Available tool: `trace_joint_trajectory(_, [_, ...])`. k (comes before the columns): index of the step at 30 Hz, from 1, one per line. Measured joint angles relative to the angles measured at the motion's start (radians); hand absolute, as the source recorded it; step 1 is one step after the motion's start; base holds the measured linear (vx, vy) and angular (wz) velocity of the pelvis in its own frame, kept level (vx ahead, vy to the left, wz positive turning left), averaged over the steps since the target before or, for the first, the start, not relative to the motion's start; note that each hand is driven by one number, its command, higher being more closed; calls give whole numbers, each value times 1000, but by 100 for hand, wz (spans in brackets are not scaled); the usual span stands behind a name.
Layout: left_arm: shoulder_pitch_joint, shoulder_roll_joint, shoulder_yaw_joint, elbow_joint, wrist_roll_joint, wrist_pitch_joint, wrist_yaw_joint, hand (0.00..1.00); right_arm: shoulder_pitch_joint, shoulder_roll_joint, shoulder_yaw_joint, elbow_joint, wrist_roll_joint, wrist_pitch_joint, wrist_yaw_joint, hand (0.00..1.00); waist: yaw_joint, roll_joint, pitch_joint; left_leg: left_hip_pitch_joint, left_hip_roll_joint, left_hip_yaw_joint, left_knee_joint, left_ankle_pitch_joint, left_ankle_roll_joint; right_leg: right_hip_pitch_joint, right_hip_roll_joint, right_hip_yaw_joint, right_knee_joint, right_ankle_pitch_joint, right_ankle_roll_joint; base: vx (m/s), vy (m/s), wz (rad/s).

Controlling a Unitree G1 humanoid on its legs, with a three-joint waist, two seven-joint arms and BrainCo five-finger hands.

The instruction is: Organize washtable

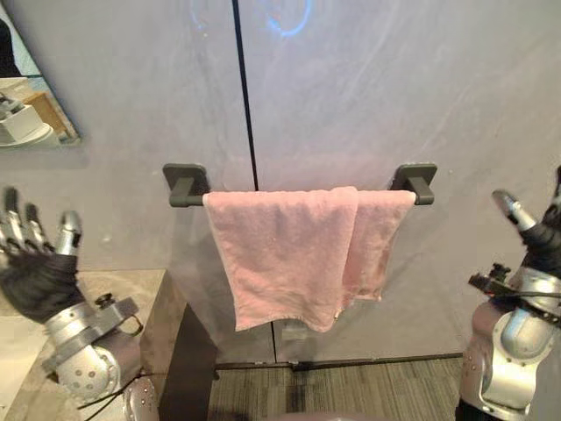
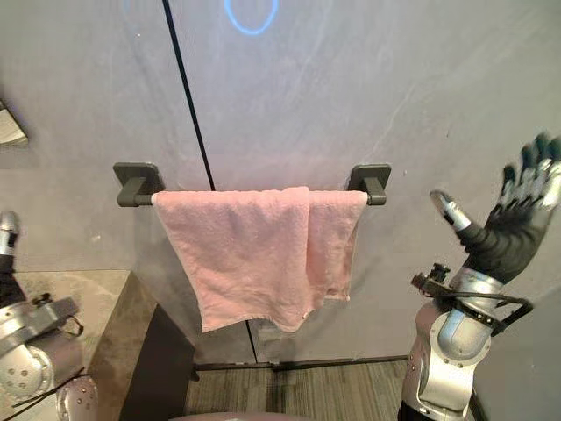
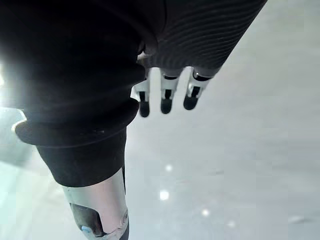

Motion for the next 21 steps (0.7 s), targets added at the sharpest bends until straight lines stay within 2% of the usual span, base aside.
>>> trace_joint_trajectory(2, [-7,27,-31,-66,-43,-22,-38,0,-43,-33,47,-43,1,-29,42,0,1,8,-6,-1,-3,-3,0,0,1,0,0,0,0,0,0,-70,-21,2])
trace_joint_trajectory(5, [-47,72,-207,-139,-117,-52,-145,0,-82,-61,190,-67,52,-73,152,0,-2,15,-20,1,-6,-5,1,2,2,1,0,0,1,1,1,-50,-17,1])
trace_joint_trajectory(9, [-70,82,-442,-134,-213,-48,-265,0,-83,-62,377,-63,141,-72,276,0,-8,17,-20,6,-13,-7,2,3,5,7,0,0,1,3,0,-44,-10,1])
trace_joint_trajectory(10, [-72,83,-548,-89,-265,-39,-309,0,-83,-72,456,-35,182,-68,328,0,-14,16,-19,13,-15,-9,3,3,5,16,0,0,-1,3,0,-38,-13,0])
trace_joint_trajectory(12, [-76,92,-643,3,-318,-10,-362,0,-84,-124,541,25,220,-50,395,0,-21,15,-19,21,-15,-9,3,3,5,22,0,2,0,3,1,-58,-17,-1])
trace_joint_trajectory(14, [-75,124,-737,117,-393,31,-410,0,-71,-222,616,94,250,-13,471,0,-25,14,-18,22,-16,-6,5,3,5,23,0,6,1,6,2,-66,-12,-4])
trace_joint_trajectory(16, [-74,146,-790,187,-424,68,-447,0,-32,-288,639,135,278,21,532,0,-25,14,-17,22,-16,-4,7,3,6,23,-1,9,1,8,3,-56,-10,-5])
trace_joint_trajectory(21, [-47,231,-819,349,-451,129,-511,0,63,-448,657,248,271,45,601,0,-30,27,-2,25,-15,12,13,1,8,19,0,27,2,13,4,-60,-8,-9])
